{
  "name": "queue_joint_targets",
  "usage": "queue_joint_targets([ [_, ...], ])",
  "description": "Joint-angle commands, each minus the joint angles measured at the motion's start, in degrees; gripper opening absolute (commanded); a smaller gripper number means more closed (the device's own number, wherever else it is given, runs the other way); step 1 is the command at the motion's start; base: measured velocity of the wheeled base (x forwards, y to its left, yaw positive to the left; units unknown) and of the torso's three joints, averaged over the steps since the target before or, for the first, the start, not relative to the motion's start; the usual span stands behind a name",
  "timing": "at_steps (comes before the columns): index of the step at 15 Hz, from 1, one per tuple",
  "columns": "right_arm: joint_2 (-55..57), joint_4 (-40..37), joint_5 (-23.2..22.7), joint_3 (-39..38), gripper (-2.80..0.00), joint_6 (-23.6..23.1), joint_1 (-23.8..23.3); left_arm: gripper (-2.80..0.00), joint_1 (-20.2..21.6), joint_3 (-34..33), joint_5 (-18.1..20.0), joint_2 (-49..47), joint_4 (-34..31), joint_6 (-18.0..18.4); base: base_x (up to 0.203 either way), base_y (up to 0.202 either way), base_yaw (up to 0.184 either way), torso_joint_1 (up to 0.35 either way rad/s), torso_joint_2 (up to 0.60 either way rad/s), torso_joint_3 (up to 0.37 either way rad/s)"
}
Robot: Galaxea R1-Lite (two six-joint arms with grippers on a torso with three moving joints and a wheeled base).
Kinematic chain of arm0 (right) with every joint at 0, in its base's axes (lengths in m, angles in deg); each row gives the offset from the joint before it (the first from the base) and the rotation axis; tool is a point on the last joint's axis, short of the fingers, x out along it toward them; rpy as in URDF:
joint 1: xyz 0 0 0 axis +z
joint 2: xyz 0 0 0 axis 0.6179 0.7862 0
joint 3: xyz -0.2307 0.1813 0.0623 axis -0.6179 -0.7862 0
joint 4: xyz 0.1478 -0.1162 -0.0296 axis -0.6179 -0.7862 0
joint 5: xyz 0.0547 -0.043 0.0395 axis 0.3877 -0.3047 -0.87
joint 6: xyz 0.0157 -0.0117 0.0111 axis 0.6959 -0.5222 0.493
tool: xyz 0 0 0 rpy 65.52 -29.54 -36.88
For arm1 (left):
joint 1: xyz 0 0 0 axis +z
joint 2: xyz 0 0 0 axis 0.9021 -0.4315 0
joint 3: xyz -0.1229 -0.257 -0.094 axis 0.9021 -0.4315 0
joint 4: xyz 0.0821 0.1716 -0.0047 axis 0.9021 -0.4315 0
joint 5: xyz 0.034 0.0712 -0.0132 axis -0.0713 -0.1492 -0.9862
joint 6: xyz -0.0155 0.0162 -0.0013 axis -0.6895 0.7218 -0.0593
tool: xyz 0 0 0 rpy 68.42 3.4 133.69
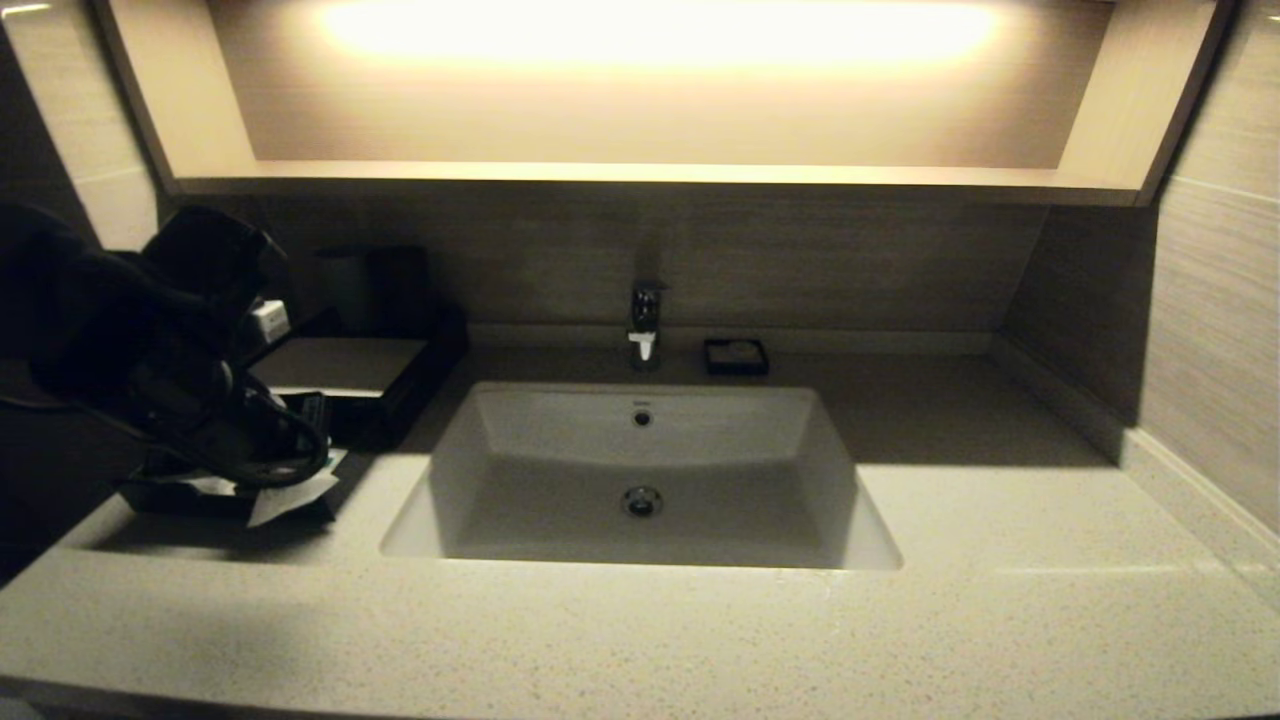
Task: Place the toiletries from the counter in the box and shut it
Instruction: Place the bathroom toiletry into the drawer
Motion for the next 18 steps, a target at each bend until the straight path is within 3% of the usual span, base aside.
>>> queue_joint_targets([
  [1, 0.0, 0.0, 0.0, -0.1, -2.8, 0.0, 0.0, -2.8, 1.3, 2.3, -0.1, -2.9, 2.2, 1.1, 0.0, 0.0, 0.0, 0.0, 0.0, 0.0],
  [9, 0.0, 0.0, 0.0, -0.1, -2.8, 0.0, 0.0, -2.8, 5.2, 8.9, -0.1, -10.7, 7.2, 8.4, 0.0, 0.0, 0.0, 0.0, 0.0, 0.0],
  [18, 0.0, 0.0, 0.0, -0.1, -2.8, 0.0, 0.0, -2.8, 10.1, 10.4, 0.1, -15.3, 12.6, 17.9, 0.0, 0.0, 0.0, 0.0, 0.0, 0.0],
])
